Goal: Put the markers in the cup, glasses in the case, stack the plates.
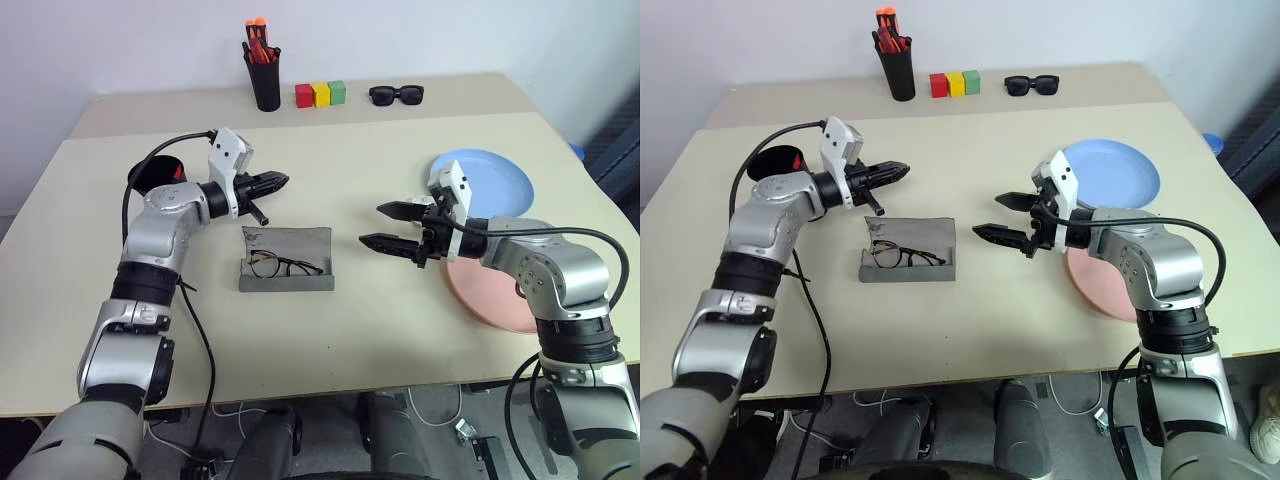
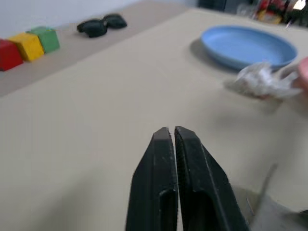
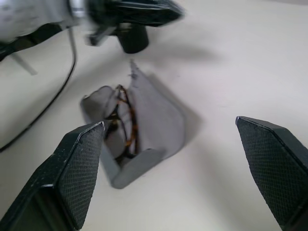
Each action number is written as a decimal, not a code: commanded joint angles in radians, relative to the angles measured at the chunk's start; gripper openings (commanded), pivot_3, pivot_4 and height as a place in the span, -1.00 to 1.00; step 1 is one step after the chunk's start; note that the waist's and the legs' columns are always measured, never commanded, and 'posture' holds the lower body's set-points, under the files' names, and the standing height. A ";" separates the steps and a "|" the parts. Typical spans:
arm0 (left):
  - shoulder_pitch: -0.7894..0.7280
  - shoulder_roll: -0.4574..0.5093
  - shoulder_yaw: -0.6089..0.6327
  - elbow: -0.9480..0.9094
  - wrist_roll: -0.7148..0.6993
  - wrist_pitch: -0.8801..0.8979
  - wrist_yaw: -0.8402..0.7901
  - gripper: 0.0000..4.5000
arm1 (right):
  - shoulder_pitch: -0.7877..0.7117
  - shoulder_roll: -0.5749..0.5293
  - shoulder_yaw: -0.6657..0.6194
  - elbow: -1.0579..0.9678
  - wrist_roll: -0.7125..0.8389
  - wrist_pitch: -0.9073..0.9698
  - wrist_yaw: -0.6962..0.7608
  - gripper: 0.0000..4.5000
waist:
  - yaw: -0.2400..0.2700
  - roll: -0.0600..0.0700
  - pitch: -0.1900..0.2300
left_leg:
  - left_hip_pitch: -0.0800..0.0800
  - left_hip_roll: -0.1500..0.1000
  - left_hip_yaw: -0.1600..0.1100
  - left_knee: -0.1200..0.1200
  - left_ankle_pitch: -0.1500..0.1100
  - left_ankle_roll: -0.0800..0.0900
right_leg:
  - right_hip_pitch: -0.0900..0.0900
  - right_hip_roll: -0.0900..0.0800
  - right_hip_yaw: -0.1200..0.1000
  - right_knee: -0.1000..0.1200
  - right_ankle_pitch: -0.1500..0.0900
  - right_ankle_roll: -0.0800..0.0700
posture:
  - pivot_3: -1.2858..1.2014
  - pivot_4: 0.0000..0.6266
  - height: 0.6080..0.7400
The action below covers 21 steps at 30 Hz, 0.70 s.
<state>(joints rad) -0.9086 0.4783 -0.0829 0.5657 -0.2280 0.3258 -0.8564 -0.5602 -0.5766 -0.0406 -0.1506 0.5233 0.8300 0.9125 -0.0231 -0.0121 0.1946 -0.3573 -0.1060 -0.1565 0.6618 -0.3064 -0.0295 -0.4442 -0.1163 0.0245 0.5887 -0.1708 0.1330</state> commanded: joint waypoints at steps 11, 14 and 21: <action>-0.075 0.047 -0.139 0.081 0.048 0.355 -0.355 -0.98 | 0.022 0.000 -0.023 -0.095 0.037 -0.009 -0.086 1.00 | 0.005 0.000 0.000 | -0.002 -0.001 -0.001 0.001 0.000 0.001 | 0.000 -0.001 -0.001 -0.001 0.001 0.001 | 0.03 -0.52 1.00; -0.037 0.083 -0.164 -0.037 0.030 0.400 -0.427 -0.98 | 0.022 -0.002 -0.017 -0.086 0.033 -0.021 -0.092 1.00 | 0.003 0.000 0.000 | -0.001 -0.001 -0.001 0.001 0.000 0.001 | 0.000 -0.001 0.000 0.000 0.001 0.001 | 0.03 -0.52 1.00; 0.113 0.207 -0.172 -0.351 0.007 0.488 -0.461 -0.98 | 0.018 -0.003 0.000 -0.066 0.011 -0.051 -0.097 1.00 | 0.004 0.000 0.000 | -0.001 0.000 -0.001 0.001 0.000 0.001 | 0.000 -0.001 0.000 0.002 0.001 0.001 | 0.03 -0.52 1.00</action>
<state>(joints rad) -0.8134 0.6581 -0.2598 0.2882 -0.2077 0.7970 -1.3108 -0.5247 -0.5732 -0.0350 -0.1999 0.5320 0.7999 0.8163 -0.0187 -0.0124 0.1950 -0.3577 -0.1059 -0.1578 0.6627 -0.3066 -0.0290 -0.4443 -0.1170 0.0246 0.5907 -0.1703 0.1343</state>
